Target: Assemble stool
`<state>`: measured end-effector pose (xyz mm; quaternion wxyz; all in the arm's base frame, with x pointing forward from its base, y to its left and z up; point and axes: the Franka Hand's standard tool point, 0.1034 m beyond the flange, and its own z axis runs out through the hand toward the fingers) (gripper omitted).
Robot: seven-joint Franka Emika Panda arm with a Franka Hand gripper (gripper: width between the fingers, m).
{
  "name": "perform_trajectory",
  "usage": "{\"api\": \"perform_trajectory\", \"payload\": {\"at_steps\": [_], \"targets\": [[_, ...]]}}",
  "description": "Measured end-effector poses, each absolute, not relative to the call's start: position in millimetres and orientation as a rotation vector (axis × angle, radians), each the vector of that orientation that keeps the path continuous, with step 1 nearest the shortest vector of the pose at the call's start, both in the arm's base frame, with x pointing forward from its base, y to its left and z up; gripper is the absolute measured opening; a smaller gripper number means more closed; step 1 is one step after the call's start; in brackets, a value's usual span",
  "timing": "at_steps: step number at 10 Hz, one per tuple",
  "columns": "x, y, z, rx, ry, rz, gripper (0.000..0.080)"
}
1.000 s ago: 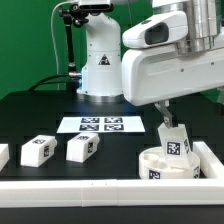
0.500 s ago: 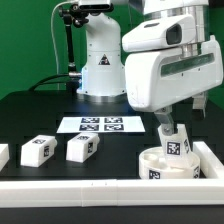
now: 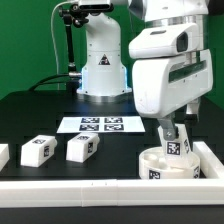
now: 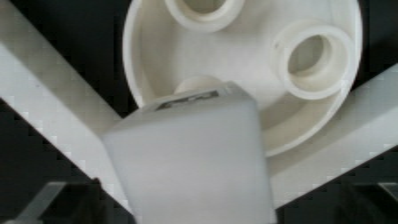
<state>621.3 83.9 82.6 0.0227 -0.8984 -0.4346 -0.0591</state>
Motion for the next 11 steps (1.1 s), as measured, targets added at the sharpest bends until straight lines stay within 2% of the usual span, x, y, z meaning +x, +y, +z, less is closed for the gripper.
{"api": "perform_trajectory", "payload": {"at_steps": [5, 6, 7, 10, 11], "targets": [[617.8, 77.9, 74.5, -2.791, -1.33, -0.176, 0.0635], [617.8, 77.6, 74.4, -2.792, -1.329, -0.176, 0.0461], [617.7, 77.4, 74.1, -2.793, -1.327, -0.175, 0.0337], [617.6, 77.2, 73.7, -2.826, -1.245, -0.172, 0.0338], [617.6, 77.8, 73.4, -2.885, -1.074, -0.169, 0.0338]]}}
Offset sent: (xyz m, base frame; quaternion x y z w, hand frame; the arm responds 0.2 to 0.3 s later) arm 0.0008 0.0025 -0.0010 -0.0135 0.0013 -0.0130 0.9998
